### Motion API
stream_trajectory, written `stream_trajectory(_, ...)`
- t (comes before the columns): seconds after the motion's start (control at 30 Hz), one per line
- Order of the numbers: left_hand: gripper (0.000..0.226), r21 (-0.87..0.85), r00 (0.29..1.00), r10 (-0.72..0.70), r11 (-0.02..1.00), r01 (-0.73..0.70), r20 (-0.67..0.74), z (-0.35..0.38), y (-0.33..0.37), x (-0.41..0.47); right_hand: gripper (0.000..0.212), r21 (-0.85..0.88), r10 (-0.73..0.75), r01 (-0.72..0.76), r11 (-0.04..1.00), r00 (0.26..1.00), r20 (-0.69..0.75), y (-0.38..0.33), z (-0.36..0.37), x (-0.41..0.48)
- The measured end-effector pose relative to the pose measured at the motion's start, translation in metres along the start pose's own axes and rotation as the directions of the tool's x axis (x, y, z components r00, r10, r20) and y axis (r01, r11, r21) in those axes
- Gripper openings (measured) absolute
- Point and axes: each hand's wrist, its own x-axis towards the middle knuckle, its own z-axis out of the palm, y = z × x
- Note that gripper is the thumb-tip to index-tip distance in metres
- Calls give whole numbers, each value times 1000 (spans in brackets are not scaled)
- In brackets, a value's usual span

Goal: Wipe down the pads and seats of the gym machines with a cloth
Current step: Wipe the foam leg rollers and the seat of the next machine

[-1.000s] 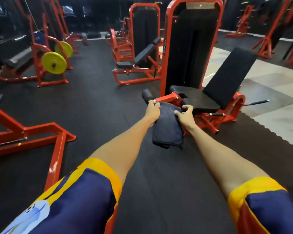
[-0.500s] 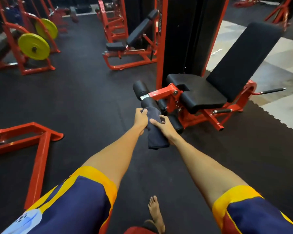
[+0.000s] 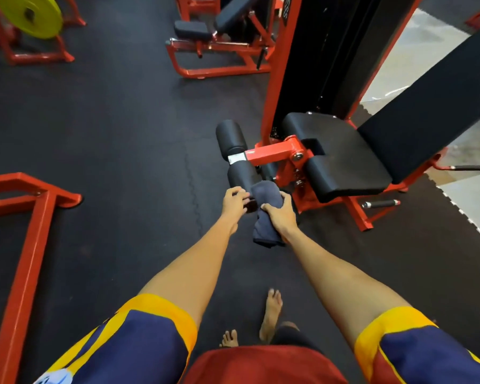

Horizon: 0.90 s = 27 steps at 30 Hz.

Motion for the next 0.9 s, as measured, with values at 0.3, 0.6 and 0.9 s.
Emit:
stream_trajectory(0.3, 13, 28, 982, -70, 997, 76, -178, 5, -17, 120, 75, -340, 10, 1, 940, 999, 33, -8, 9, 139)
stream_trajectory(0.6, 21, 108, 946, -127, 980, 166, -298, 30, -34, 185, 75, -491, 15, 54, 869, 991, 135, -1, 36, 211)
stream_trajectory(0.9, 34, 272, 935, 71, 962, 27, -346, 18, -54, 243, 86, -573, -47, 146, 806, 982, 185, 30, 66, 240)
